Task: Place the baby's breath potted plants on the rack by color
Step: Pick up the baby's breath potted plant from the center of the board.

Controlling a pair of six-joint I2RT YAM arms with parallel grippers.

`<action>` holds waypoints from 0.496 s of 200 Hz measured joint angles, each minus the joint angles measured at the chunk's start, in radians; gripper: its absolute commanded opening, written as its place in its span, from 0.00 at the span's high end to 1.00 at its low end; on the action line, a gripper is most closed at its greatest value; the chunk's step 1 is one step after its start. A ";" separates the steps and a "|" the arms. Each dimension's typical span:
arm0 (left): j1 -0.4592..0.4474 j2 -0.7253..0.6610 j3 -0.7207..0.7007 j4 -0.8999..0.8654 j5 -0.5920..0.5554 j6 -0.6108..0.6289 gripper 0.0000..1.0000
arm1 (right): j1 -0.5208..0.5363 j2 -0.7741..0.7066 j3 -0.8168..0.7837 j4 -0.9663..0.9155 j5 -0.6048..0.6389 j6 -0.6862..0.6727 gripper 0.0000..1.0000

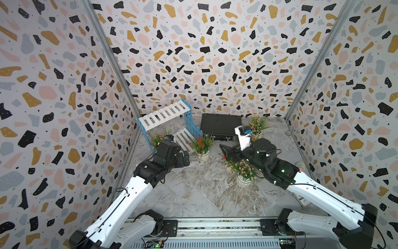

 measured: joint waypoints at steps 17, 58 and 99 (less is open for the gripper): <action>-0.130 0.037 -0.016 0.055 -0.032 0.016 0.00 | -0.080 -0.087 -0.024 -0.085 0.026 0.050 0.01; -0.439 0.144 -0.099 0.240 -0.126 0.092 0.01 | -0.292 -0.217 -0.073 -0.265 0.024 0.166 0.02; -0.621 0.263 -0.199 0.488 -0.162 0.200 0.01 | -0.497 -0.240 -0.164 -0.370 -0.090 0.278 0.02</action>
